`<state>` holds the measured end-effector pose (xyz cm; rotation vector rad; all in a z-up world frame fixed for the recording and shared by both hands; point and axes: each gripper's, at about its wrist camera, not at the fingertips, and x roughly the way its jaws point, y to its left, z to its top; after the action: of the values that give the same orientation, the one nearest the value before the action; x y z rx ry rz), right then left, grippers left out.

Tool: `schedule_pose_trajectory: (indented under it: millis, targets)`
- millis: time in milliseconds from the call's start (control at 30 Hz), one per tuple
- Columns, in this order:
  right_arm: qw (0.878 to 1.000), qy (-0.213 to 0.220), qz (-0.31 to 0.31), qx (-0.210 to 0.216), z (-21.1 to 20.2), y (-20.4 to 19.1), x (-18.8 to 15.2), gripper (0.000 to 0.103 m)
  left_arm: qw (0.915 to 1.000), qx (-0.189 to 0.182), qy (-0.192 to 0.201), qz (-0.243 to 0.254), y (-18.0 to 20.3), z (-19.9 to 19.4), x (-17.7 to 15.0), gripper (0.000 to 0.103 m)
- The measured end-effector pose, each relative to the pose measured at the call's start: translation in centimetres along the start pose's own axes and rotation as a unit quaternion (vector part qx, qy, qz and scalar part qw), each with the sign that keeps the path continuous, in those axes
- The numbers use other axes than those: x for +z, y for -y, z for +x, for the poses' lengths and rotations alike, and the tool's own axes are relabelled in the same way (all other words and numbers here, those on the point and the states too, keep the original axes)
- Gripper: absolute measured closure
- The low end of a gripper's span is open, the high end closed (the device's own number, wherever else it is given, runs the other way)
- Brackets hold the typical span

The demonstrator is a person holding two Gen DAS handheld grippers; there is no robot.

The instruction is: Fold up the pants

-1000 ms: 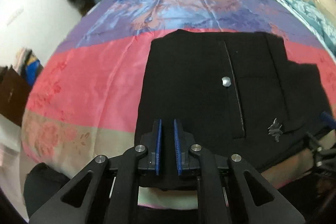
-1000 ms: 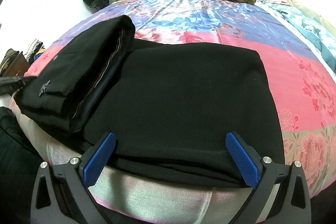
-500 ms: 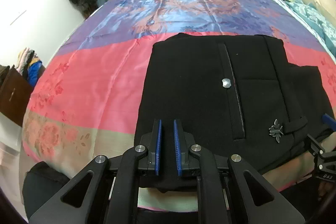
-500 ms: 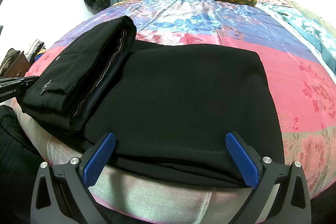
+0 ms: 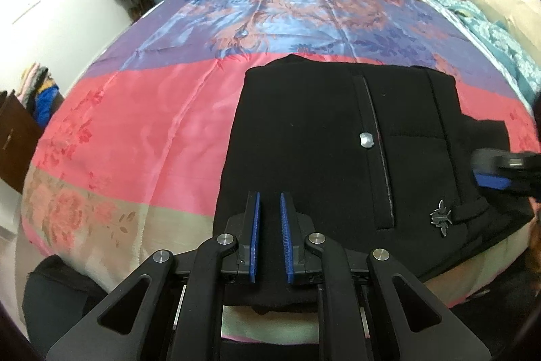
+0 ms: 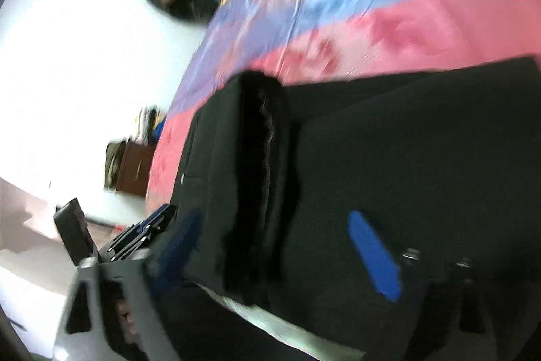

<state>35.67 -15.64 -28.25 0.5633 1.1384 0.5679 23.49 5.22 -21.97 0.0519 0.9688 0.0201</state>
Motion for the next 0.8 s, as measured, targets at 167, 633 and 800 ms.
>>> schedule_pose_trajectory:
  millis: [167, 633, 800]
  targets:
    - [0.996, -0.065, -0.006, 0.06, 4.7, -2.5, 1.4, 0.044, 1.0, -0.005, 0.003, -0.001, -0.1, -0.1, 0.0, 0.091]
    - [0.989, 0.082, -0.091, 0.084, -11.9, -7.2, 3.7, 0.083, 0.9893, -0.049, 0.057, -0.125, -7.1, -6.4, 2.2, 0.052]
    - [0.994, 0.098, -0.026, 0.034, -16.6, 1.2, 1.6, 0.083, 0.9939, -0.057, 0.037, -0.087, -4.0, -5.3, 1.2, 0.052]
